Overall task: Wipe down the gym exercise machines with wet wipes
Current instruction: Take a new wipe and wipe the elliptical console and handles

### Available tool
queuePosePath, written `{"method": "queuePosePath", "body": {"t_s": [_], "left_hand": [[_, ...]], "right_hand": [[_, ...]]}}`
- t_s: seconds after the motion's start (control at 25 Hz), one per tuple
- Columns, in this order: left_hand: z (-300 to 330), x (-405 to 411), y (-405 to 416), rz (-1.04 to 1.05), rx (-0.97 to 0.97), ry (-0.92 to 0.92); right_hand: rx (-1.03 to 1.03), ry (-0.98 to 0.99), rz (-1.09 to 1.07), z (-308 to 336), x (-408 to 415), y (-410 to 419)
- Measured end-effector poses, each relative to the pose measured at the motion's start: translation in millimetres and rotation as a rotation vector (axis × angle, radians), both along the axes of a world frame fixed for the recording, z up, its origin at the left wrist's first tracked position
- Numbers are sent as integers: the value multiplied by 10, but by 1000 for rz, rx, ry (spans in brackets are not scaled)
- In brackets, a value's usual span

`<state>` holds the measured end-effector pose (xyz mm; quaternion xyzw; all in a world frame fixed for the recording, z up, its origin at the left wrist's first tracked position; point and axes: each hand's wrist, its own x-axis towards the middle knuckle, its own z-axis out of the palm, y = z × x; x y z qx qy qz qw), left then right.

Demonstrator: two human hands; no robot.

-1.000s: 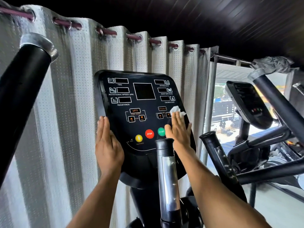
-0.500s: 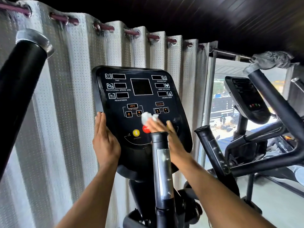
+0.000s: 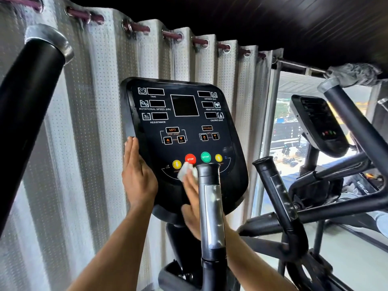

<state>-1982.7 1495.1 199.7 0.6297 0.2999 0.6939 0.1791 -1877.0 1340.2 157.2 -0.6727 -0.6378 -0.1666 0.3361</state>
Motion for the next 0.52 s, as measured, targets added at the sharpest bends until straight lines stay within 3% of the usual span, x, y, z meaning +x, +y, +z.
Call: {"method": "queuePosePath", "body": {"t_s": [0.08,0.24,0.36,0.52], "left_hand": [[-15,2,37,-9,17,-4],[-20,23,44,-22,4,-7],[-31,18,53,-14,-1,10],[-32,23,62,-12,-7,10]], "right_hand": [[-12,-140,73,20,-170,212],[169,-197,26,259,-76,355],[66,60,-222,442,397,76],[8,240,-483,635,1023,185]]}}
